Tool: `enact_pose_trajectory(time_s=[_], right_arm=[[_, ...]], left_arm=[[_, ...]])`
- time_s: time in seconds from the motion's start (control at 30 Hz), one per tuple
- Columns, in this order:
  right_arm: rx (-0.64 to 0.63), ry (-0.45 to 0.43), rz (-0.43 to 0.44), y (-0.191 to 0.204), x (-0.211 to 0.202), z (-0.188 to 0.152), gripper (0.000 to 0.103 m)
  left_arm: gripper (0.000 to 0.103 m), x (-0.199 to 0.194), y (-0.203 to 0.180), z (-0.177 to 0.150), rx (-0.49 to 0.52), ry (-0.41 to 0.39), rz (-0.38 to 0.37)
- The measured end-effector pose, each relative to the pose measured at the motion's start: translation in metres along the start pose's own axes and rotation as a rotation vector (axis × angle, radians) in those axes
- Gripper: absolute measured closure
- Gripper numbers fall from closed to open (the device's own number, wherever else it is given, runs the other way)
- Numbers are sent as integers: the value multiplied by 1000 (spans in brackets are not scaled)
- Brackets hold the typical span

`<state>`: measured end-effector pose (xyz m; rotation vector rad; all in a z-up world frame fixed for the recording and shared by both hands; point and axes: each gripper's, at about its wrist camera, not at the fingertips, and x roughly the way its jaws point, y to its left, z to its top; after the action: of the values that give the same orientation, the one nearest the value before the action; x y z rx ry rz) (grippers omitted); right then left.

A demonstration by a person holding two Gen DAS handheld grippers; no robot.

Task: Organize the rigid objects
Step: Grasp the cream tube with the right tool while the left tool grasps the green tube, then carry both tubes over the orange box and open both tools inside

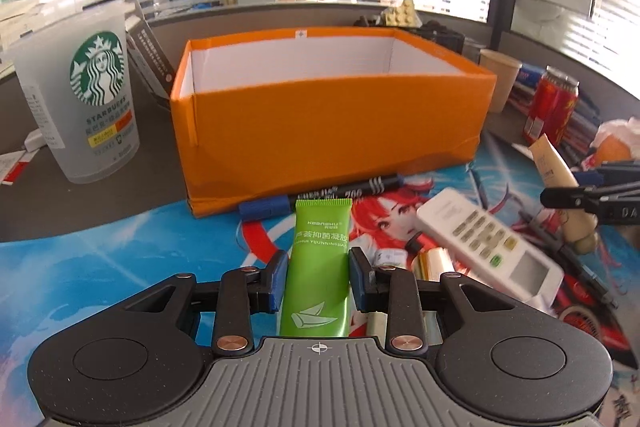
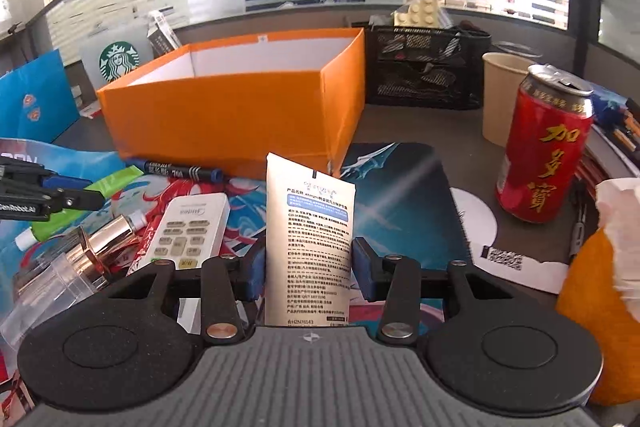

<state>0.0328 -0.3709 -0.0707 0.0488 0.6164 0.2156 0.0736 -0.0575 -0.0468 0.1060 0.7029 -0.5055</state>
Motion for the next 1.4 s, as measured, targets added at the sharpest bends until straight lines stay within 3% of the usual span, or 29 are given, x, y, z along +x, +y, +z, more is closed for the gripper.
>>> enact_pose_trajectory(time_s=[0.2, 0.27, 0.33, 0.83, 1.07, 1.4], right_arm=[[7, -32, -17, -4, -10, 6, 64], [13, -49, -19, -6, -15, 10, 68], [12, -65, -23, -6, -19, 15, 80], [41, -95, -1, -4, -25, 35, 82], [43, -119, 24, 3, -29, 52, 82], [-2, -171, 64, 22, -33, 102, 83]], left_arm=[[73, -18, -1, 15, -16, -42, -20], [73, -23, -1, 21, -17, -56, -25], [73, -27, -3, 27, -13, -71, -31], [73, -52, -6, 55, -2, -160, -37], [73, -54, 2, 66, -22, -164, -37], [75, -56, 9, 106, -10, -188, -20]])
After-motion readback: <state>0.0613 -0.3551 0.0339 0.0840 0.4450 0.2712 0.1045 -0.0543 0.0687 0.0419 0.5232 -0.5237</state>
